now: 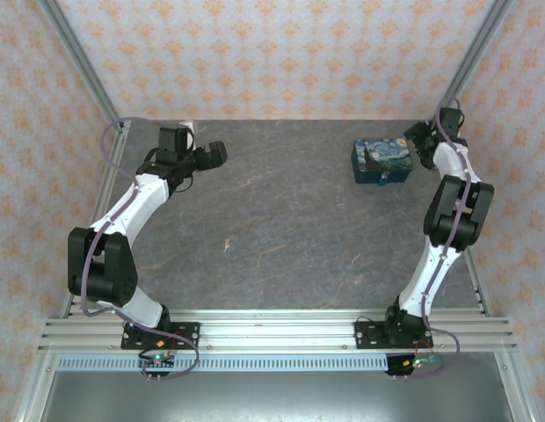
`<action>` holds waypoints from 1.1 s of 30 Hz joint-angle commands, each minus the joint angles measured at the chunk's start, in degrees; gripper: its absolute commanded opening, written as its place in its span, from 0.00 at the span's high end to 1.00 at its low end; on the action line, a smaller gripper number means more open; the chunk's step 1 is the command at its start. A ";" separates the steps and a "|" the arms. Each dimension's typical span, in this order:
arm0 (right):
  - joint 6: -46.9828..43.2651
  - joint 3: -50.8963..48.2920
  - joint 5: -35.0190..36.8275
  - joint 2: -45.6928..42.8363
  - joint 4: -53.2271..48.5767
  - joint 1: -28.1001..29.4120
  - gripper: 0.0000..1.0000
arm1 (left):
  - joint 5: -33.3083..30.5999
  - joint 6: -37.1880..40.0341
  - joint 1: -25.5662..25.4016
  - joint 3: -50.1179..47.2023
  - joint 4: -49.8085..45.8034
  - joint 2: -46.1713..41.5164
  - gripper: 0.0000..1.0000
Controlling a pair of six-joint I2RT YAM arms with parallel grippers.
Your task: Unlock a padlock with a key
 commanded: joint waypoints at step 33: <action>15.60 -40.19 -7.23 -19.58 23.53 27.13 0.27 | 7.67 -10.24 -4.72 -10.94 6.28 -4.75 0.00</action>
